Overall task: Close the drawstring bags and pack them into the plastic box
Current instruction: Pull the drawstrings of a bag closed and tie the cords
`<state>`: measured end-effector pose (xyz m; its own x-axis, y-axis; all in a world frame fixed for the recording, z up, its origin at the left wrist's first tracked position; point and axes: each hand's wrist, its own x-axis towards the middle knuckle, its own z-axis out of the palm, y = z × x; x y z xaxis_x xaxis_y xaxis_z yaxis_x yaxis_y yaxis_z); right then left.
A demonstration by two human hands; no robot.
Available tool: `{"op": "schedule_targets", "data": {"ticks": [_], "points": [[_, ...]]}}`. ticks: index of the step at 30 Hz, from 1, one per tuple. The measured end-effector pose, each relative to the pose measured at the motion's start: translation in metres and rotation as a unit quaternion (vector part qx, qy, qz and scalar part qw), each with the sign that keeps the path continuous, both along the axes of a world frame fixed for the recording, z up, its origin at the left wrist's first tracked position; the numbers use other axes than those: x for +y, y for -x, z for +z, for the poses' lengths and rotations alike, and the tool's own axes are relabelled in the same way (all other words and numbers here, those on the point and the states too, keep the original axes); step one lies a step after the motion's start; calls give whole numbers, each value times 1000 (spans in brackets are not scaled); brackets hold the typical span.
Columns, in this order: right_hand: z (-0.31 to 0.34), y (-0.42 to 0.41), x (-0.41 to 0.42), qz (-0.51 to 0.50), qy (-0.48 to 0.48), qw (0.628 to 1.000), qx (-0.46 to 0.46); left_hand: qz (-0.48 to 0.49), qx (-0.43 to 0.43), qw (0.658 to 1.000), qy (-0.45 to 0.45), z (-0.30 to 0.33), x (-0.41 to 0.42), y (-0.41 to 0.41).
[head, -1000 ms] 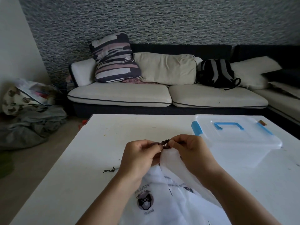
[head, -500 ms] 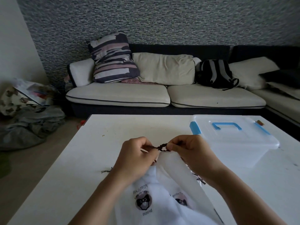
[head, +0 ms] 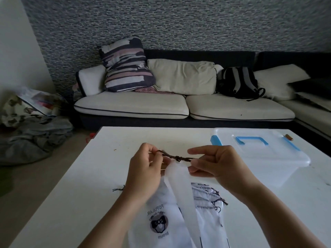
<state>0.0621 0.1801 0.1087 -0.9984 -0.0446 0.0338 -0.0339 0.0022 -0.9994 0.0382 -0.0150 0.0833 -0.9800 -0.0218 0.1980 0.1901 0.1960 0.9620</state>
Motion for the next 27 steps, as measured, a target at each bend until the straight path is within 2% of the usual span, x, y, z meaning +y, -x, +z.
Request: {"op": "schedule_targets", "data": {"ticks": [3,11,20,24,27], "points": [[1,1,6,-25,-26,999,15,26,25,999,17,0,-4,2],[-6,4,7,-80,-64,993,54,96,-42,988,-111,-5,8,6],[-10,6,12,-106,-62,989,79,132,-43,983,-124,-5,25,14],[-14,7,18,-121,-56,988,81,118,-63,978,-162,-5,36,15],[-17,7,28,-138,-34,987,76,43,-139,971,-188,-8,47,17]]}}
